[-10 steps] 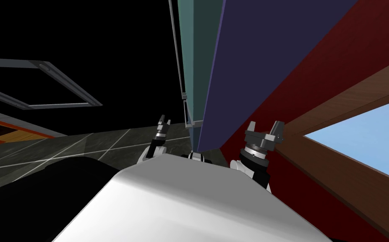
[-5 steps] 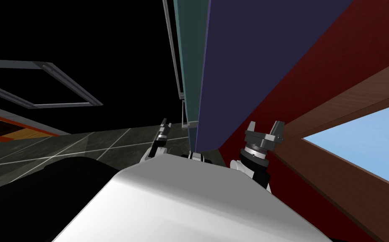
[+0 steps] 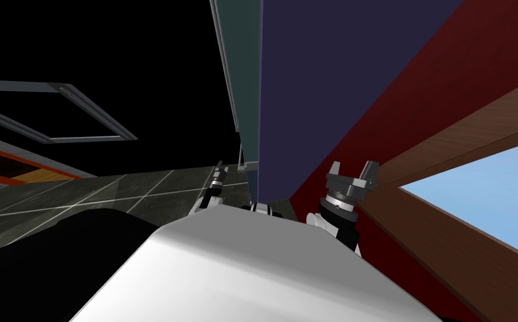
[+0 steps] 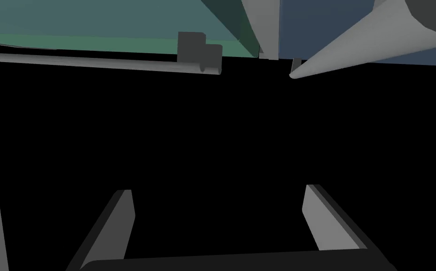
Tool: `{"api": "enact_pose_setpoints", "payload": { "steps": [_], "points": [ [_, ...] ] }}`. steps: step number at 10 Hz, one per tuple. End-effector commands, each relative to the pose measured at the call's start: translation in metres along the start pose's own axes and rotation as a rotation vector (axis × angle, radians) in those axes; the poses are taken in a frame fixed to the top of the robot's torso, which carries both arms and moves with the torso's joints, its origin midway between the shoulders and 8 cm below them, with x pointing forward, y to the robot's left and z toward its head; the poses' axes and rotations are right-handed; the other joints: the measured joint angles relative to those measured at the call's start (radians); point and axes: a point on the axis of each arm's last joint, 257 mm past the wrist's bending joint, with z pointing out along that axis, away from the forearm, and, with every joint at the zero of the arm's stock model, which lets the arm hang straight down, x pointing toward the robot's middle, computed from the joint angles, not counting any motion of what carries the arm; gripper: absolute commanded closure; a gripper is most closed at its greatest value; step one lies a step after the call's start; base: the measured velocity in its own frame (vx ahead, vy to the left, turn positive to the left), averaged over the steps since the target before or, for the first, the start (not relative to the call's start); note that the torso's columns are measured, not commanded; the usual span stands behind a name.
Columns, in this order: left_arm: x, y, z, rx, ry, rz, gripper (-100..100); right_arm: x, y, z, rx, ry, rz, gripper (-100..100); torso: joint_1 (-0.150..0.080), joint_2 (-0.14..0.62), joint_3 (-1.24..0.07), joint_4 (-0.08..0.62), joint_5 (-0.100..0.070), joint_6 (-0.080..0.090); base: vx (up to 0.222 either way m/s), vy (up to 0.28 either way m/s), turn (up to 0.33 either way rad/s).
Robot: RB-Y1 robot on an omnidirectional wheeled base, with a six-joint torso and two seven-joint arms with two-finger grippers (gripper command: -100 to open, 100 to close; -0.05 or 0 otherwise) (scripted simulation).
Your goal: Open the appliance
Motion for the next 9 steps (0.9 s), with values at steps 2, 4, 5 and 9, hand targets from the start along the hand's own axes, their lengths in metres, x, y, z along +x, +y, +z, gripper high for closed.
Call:
{"api": "enact_pose_setpoints", "payload": {
  "steps": [2, 4, 5, 9],
  "points": [
    [-0.01, 0.032, -0.009, -0.065, -0.029, -0.019, -100, 0.0, 0.0, 0.0, 0.0, 0.0, 0.0, 0, -0.002, 0.0, 0.0, 0.0, 0.0, 0.0, 0.032, -0.102, 0.031],
    [-0.014, 0.047, -0.013, -0.093, -0.047, -0.034, -100, 0.0, 0.0, 0.0, 0.0, 0.0, 0.0, 0, 0.0, 0.001, 0.0, 0.0, 0.0, 0.0, 0.026, -0.081, 0.032],
    [-0.016, 0.055, -0.016, -0.108, -0.058, -0.044, -100, 0.0, 0.0, 0.0, 0.0, 0.0, 0.0, 0, 0.0, 0.001, 0.0, 0.0, 0.0, 0.0, 0.02, -0.075, 0.033],
    [-0.015, 0.091, -0.031, -0.169, -0.127, -0.122, -100, 0.0, 0.0, 0.0, 0.0, 0.0, 0.0, 0, -0.002, -0.001, 0.0, 0.0, 0.0, 0.0, 0.035, -0.097, 0.036]
  ]
}}
